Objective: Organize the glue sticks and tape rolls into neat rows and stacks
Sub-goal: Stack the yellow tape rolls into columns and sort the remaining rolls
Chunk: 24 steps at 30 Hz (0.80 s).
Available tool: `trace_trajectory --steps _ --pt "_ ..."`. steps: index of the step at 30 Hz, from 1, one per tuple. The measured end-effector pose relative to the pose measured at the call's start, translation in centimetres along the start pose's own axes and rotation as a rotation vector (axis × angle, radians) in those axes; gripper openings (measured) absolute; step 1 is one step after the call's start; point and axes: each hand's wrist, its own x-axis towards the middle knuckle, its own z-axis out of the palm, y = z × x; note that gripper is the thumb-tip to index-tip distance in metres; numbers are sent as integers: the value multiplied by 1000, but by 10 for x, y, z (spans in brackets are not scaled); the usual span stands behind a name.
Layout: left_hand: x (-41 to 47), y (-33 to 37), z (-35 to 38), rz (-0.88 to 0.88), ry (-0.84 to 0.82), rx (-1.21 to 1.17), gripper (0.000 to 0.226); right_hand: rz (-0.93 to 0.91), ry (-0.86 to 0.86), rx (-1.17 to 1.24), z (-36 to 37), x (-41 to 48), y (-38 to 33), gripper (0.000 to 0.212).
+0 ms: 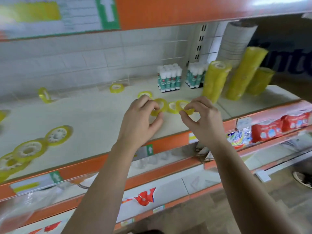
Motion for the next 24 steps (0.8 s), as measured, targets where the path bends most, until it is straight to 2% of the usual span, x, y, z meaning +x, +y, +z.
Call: trace_trajectory --steps 11,24 --pt "23 102 79 -27 40 -22 20 -51 6 0 -92 -7 85 12" --pt "58 119 125 70 59 -74 23 -1 54 -58 -116 2 140 14"
